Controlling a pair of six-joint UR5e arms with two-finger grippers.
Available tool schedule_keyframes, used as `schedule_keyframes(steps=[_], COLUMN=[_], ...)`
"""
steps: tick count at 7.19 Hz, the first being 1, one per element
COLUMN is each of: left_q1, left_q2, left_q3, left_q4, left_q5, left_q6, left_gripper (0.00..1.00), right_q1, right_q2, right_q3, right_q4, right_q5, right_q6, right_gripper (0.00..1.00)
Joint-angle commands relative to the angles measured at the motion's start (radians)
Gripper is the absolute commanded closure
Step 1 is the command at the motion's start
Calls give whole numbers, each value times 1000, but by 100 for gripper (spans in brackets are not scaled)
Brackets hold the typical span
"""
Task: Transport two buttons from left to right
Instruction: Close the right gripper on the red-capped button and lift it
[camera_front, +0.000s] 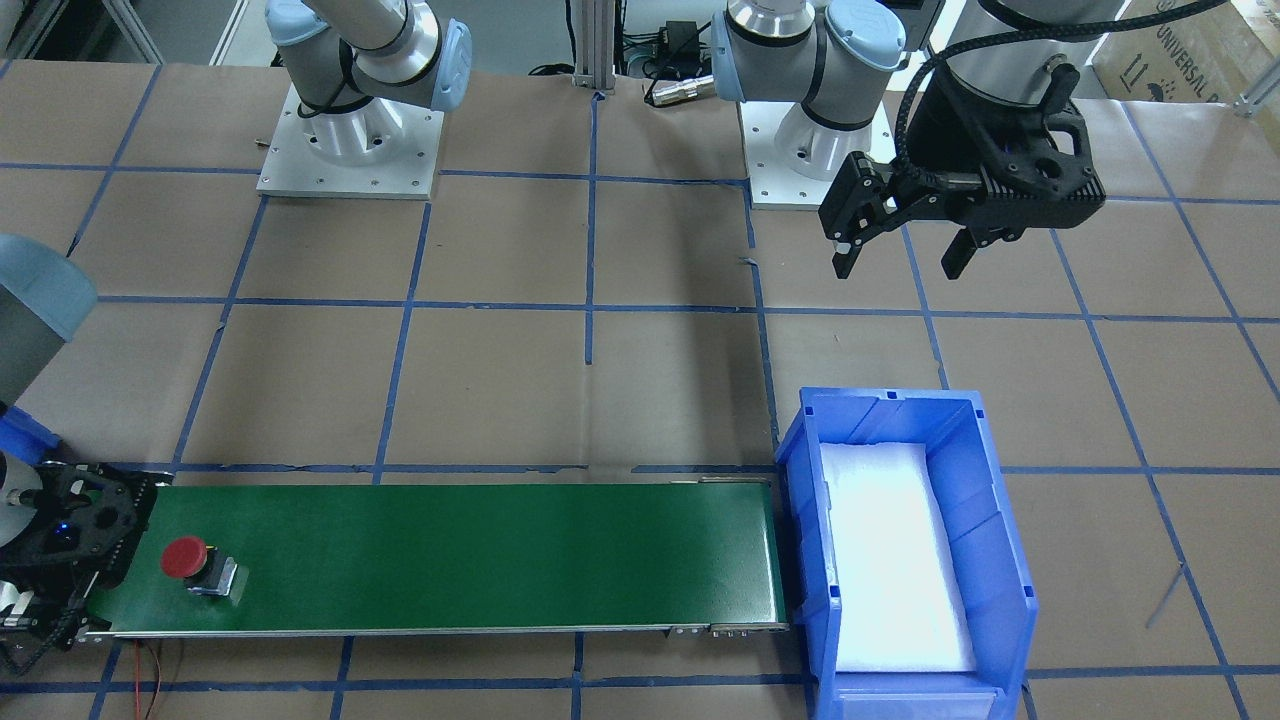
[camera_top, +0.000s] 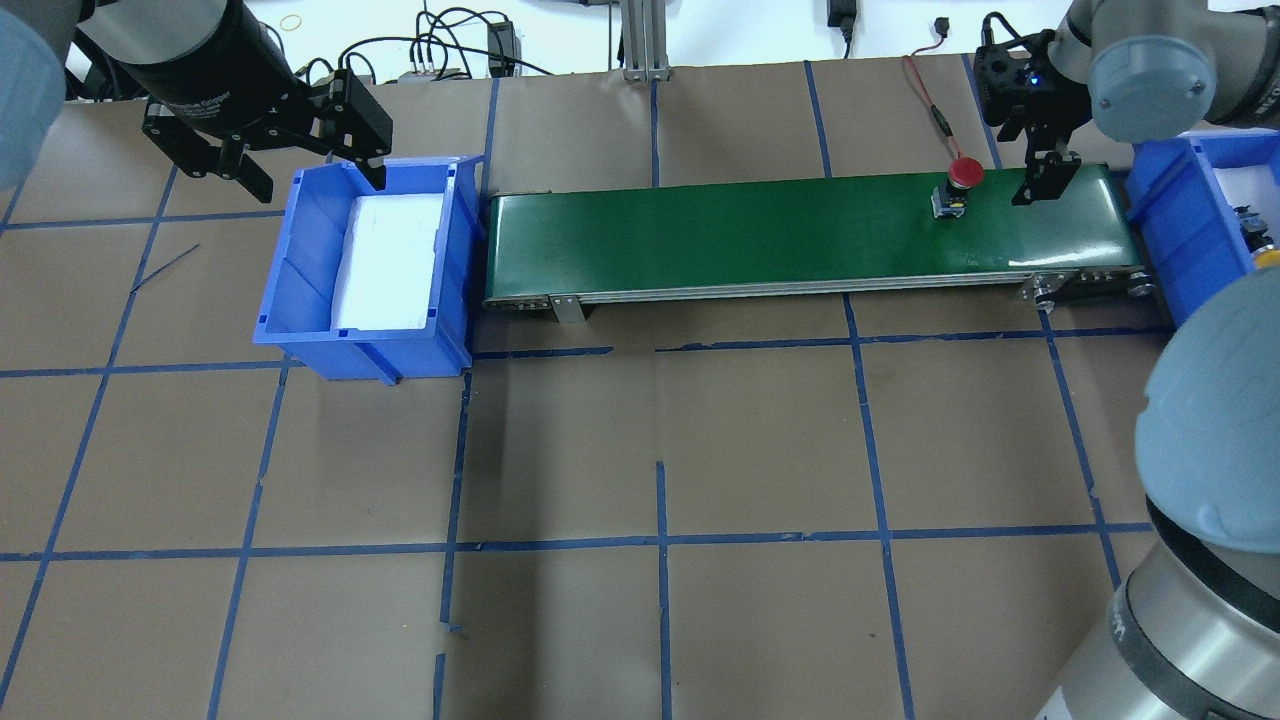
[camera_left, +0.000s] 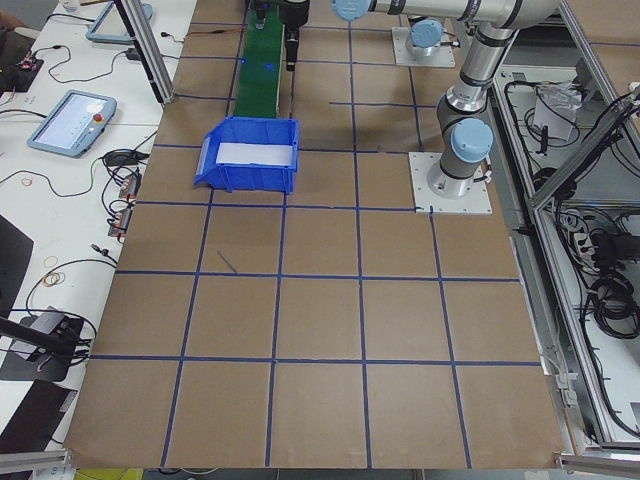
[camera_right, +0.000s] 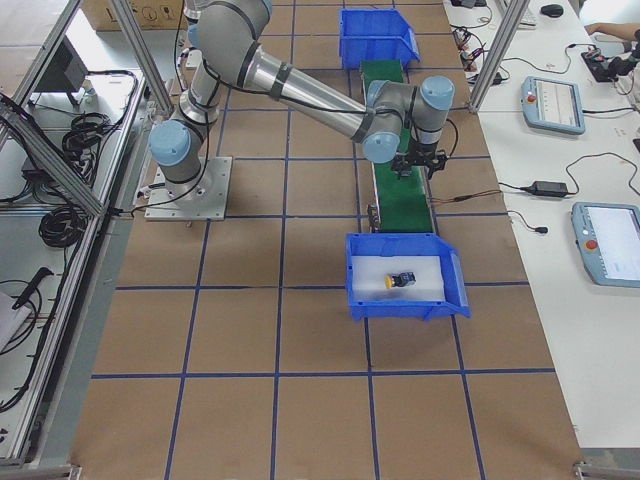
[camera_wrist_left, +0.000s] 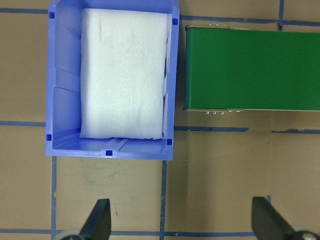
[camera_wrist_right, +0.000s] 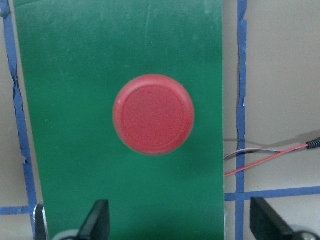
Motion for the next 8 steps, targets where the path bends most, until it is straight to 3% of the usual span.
schedule_keyframes(steps=[1,8], left_q1=[1,8], left_q2=[0,-3], left_q3=[0,9], left_q4=[0,0], left_q5=[0,0], left_q6=[0,6], left_gripper=[0,0], right_q1=[0,0], right_q2=[9,12], right_q3=[4,27], right_q4=[-4,-4], right_q5=[29,61], right_q6=[-6,-3], right_gripper=[0,0])
